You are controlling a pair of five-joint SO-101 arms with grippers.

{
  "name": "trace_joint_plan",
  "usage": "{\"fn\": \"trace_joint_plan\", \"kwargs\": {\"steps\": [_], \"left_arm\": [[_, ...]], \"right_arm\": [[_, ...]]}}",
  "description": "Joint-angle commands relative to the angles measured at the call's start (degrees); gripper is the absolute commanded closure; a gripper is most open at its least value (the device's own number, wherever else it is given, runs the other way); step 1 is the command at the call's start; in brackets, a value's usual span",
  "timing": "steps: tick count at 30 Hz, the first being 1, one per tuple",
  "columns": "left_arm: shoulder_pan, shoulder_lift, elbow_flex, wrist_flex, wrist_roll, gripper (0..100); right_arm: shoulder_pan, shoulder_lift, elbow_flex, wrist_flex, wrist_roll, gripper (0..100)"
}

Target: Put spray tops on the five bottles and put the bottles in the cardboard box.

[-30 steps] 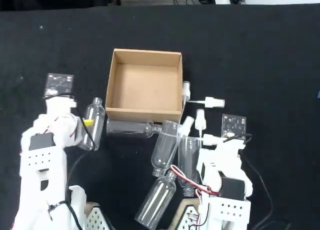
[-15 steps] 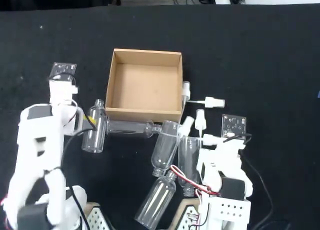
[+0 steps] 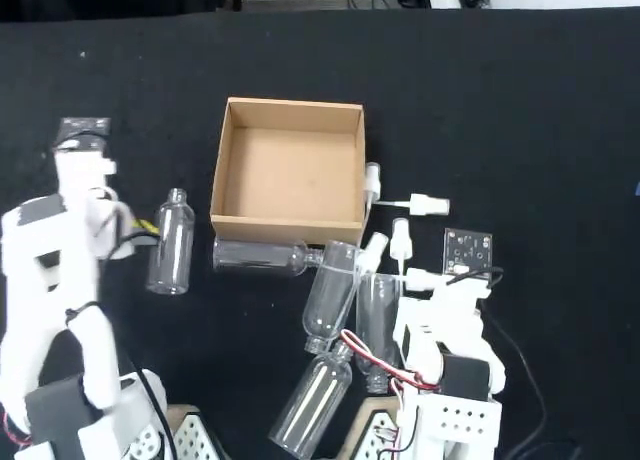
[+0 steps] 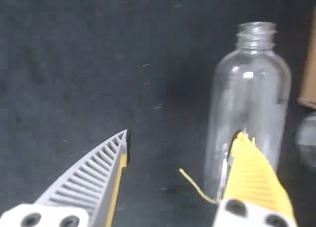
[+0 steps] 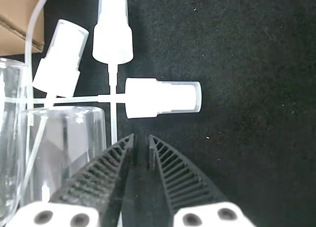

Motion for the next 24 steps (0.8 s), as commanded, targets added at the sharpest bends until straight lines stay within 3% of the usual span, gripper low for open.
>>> {"fn": "trace_joint_plan", "kwargs": {"steps": [1, 5, 10, 15, 19, 24], "left_arm": [[-7.8, -0.1, -6.9, 0.4, -5.0, 69], [-7.6, 0.4, -16.2, 9.3, -5.1, 69], [5.8, 1.3, -19.6, 19.0, -5.0, 69], [14.3, 3.6, -18.2, 16.1, 0.3, 70], [16.0, 5.5, -16.5, 12.0, 6.8, 69], [16.6, 7.6, -14.1, 8.9, 8.3, 69]], "right_arm": [[-1.1, -5.6, -0.5, 0.4, 0.3, 98.4], [-1.1, -5.6, -0.5, 0.4, 0.2, 98.4], [-1.1, -5.6, -0.5, 0.4, 0.2, 98.4], [-1.1, -5.6, -0.5, 0.4, 0.2, 98.4], [-1.1, -5.6, -0.5, 0.4, 0.2, 98.4], [-1.1, -5.6, -0.5, 0.4, 0.2, 98.4]]}}
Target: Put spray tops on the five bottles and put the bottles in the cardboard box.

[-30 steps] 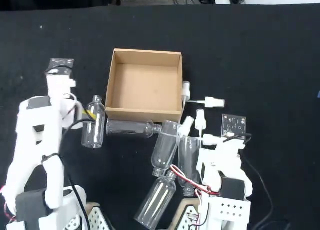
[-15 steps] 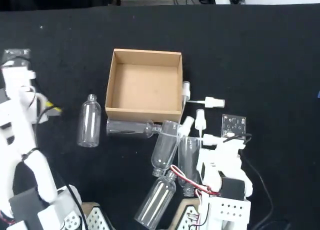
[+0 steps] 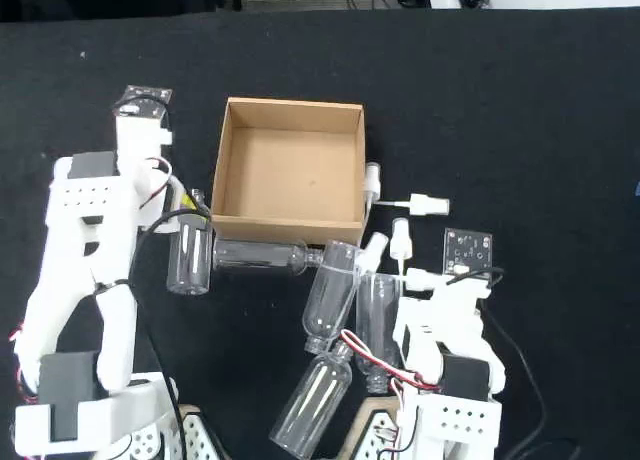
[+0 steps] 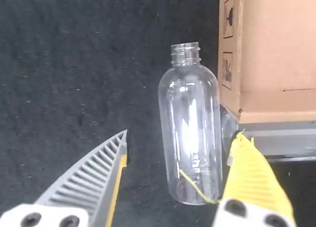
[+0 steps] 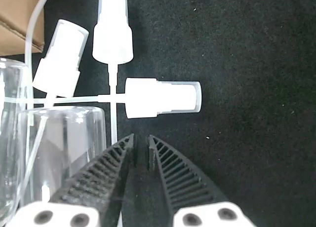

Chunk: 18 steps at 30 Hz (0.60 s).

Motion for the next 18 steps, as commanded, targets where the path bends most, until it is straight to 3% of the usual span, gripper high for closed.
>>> {"fn": "trace_joint_plan", "kwargs": {"steps": [1, 11, 18], "left_arm": [[0.8, 1.1, 1.5, -4.0, 1.2, 69], [-4.9, 2.5, 9.0, -12.1, 0.3, 69], [-14.0, 2.6, 8.5, -12.0, -8.6, 69]], "right_arm": [[-1.1, -5.6, -0.5, 0.4, 0.2, 98.4], [-1.1, -5.6, -0.5, 0.4, 0.2, 98.4], [-1.1, -5.6, -0.5, 0.4, 0.2, 98.4]]}}
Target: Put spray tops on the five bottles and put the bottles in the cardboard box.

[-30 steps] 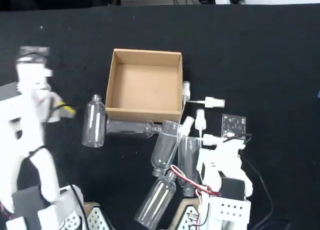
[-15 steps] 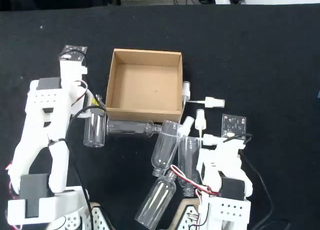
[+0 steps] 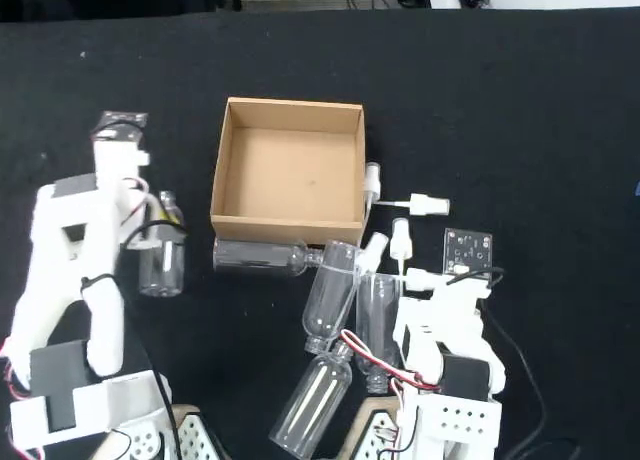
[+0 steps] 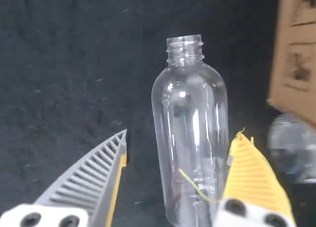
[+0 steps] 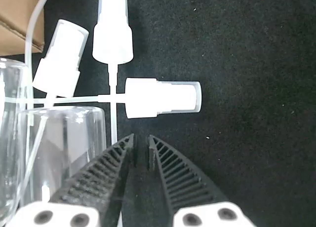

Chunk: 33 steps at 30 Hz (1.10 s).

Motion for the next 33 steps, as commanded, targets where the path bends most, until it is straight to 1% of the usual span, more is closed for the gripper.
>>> {"fn": "trace_joint_plan", "kwargs": {"steps": [1, 3, 6, 12, 18, 22, 26, 33], "left_arm": [[-6.8, -0.3, -1.1, -0.9, -4.4, 69], [-8.1, -0.3, -1.0, -1.6, -6.0, 69], [-8.1, -0.3, -1.0, -2.5, -6.4, 69], [-4.2, 0.6, -2.9, -2.5, -6.3, 69], [-3.9, 11.5, -9.8, -1.7, -6.2, 69], [-3.9, 15.9, -16.1, 3.3, -6.2, 70], [-3.4, 16.9, -21.7, 6.9, -6.4, 69], [-3.3, 21.3, -25.7, 7.8, -6.6, 69]], "right_arm": [[-1.1, -5.6, -0.5, 0.4, 0.2, 98.4], [-1.1, -5.6, -0.5, 0.4, 0.2, 98.4], [-1.1, -5.6, -0.5, 0.4, 0.2, 98.4], [-1.1, -5.6, -0.5, 0.4, 0.1, 98.4], [-1.1, -5.6, -0.5, 0.4, 0.1, 98.4], [-1.1, -5.6, -0.5, 0.4, 0.1, 98.4], [-1.1, -5.6, -0.5, 0.4, 0.1, 98.4], [-1.1, -5.6, -0.5, 0.4, 0.1, 98.4]]}}
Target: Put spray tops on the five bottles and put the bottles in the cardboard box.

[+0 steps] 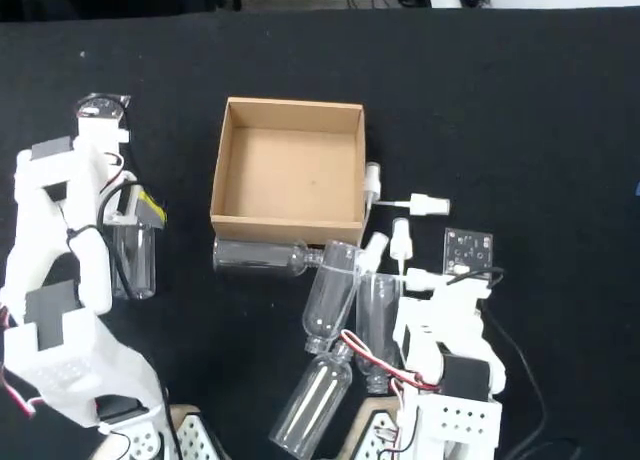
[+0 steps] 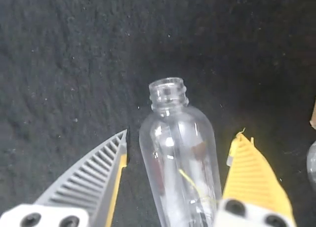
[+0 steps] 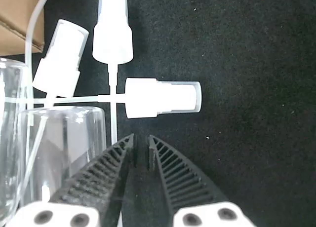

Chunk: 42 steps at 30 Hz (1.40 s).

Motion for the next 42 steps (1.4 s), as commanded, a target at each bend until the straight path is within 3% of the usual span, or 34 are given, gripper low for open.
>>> {"fn": "trace_joint_plan", "kwargs": {"steps": [1, 11, 20, 25, 31, 36, 42], "left_arm": [[0.7, 3.1, -3.7, 0.3, -0.5, 69], [1.2, 6.5, -5.9, 4.0, -2.7, 70], [2.4, 6.5, -5.9, 7.3, -5.4, 95], [-7.3, 6.9, -11.7, 12.0, -7.3, 96], [-26.7, 7.1, -18.7, 16.4, -20.0, 96], [-37.1, 7.2, -18.8, 15.8, -27.9, 95], [-42.4, 12.7, -19.4, 15.8, -34.4, 80]], "right_arm": [[-1.1, -5.6, -0.5, 0.4, 0.1, 98.4], [-1.1, -5.6, -0.5, 0.4, 0.1, 98.4], [-1.1, -5.6, -0.5, 0.4, 0.1, 98.4], [-1.1, -5.6, -0.5, 0.4, 0.1, 98.4], [-1.1, -5.6, -0.5, 0.4, 0.1, 98.4], [-1.1, -5.6, -0.5, 0.4, 0.1, 98.4], [-1.1, -5.6, -0.5, 0.4, 0.3, 98.4]]}}
